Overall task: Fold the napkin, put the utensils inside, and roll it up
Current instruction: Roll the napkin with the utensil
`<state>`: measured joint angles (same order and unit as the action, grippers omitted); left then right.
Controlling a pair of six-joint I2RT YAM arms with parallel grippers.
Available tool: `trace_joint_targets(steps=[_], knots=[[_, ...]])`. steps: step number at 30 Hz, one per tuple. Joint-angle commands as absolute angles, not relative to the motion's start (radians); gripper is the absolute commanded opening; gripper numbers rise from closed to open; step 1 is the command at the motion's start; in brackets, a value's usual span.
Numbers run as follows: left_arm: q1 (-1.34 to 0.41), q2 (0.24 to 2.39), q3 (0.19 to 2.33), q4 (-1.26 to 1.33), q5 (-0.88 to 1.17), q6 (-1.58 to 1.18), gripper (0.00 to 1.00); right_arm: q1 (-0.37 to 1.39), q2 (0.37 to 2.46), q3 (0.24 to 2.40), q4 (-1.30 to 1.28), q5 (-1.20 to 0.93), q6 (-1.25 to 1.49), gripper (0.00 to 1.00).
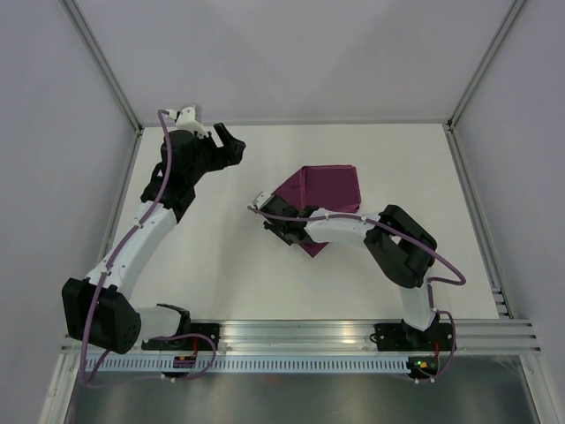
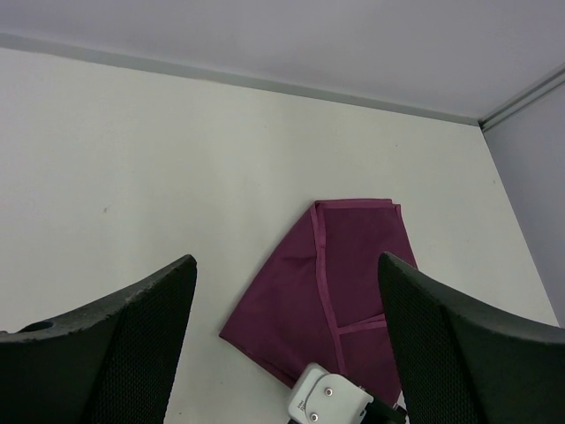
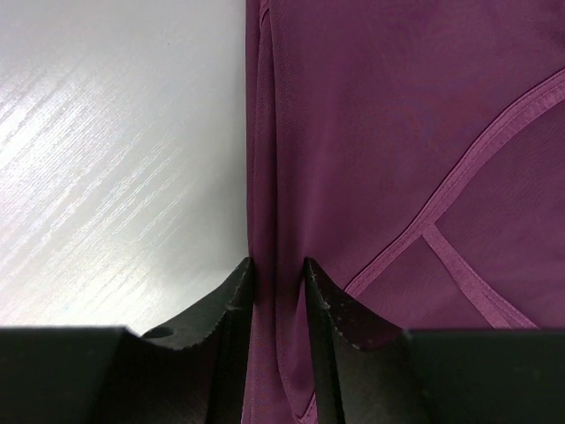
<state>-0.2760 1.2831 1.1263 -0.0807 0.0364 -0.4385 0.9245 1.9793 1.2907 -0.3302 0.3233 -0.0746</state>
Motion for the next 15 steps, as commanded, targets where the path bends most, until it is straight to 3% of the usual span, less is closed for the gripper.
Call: trace_joint_targets(steps=[1, 4, 8, 15], knots=[[-0.272, 1.289, 1.126, -0.066, 0.063, -0.446, 0.87, 0.916, 1.999, 1.262, -0.356, 0.321, -0.086, 0.35], [-0.272, 1.290, 1.126, -0.066, 0.061, -0.445, 0.87, 0.916, 2.000, 1.259, -0.357, 0.316, -0.090, 0.33], [-0.270, 1.295, 1.123, -0.063, 0.058, -0.440, 0.86, 0.916, 2.008, 1.253, -0.359, 0.295, -0.113, 0.20], [-0.272, 1.287, 1.088, -0.052, 0.026, -0.442, 0.83, 0.893, 1.948, 1.166, -0.321, 0.180, -0.239, 0.12]])
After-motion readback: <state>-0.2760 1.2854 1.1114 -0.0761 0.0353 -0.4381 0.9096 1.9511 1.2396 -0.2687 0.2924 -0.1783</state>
